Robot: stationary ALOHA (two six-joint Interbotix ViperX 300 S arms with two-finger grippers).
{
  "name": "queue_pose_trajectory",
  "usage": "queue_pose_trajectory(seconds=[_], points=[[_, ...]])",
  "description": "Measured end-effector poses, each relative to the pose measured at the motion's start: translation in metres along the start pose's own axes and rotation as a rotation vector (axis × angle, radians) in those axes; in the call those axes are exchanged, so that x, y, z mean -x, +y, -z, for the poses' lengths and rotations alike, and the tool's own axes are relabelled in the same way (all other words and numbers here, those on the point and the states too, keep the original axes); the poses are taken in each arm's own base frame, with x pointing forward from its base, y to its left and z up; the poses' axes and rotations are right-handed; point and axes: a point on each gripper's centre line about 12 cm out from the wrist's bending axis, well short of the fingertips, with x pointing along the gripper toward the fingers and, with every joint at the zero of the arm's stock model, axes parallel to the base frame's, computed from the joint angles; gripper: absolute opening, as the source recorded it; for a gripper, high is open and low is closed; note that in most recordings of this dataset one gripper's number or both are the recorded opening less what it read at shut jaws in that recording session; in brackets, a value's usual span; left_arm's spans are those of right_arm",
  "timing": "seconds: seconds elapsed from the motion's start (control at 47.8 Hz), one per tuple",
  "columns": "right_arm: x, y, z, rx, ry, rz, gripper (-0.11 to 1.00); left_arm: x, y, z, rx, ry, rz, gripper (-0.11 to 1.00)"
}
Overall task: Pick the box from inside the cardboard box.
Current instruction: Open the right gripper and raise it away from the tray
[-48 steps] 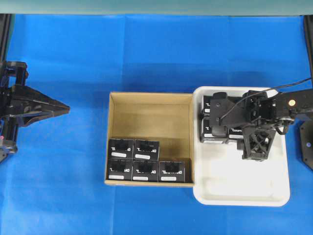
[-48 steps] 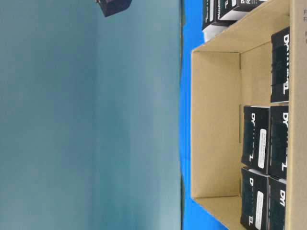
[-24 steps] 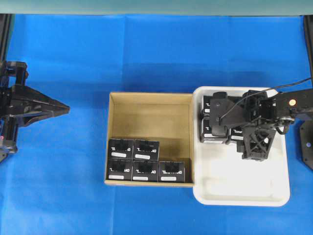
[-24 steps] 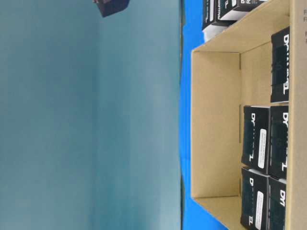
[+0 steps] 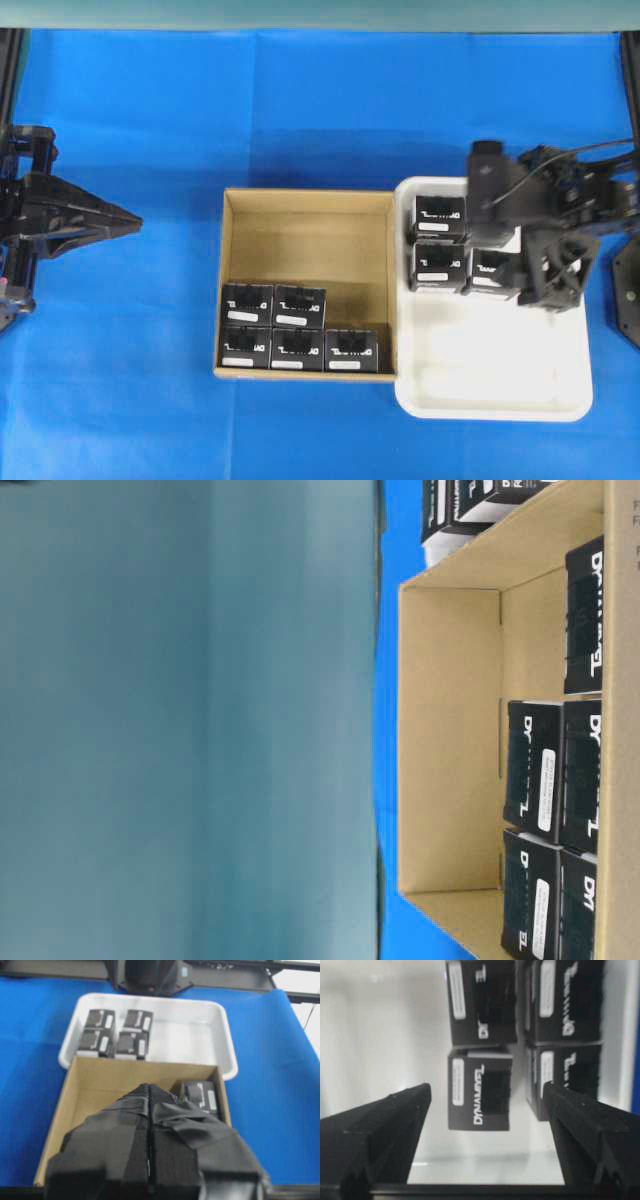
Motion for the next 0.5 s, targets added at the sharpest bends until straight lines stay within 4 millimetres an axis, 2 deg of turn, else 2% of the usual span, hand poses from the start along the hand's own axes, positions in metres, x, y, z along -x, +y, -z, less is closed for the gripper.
queue_pose_trajectory(seconds=[0.167, 0.502], points=[[0.025, -0.005, 0.001, -0.019, -0.155, 0.013, 0.91, 0.0, 0.0, -0.001, 0.0, -0.002, 0.0, -0.07], [0.063, -0.005, 0.012, -0.018, -0.5, 0.024, 0.91, 0.0, 0.0, 0.0, 0.0, 0.0, 0.0, -0.07]])
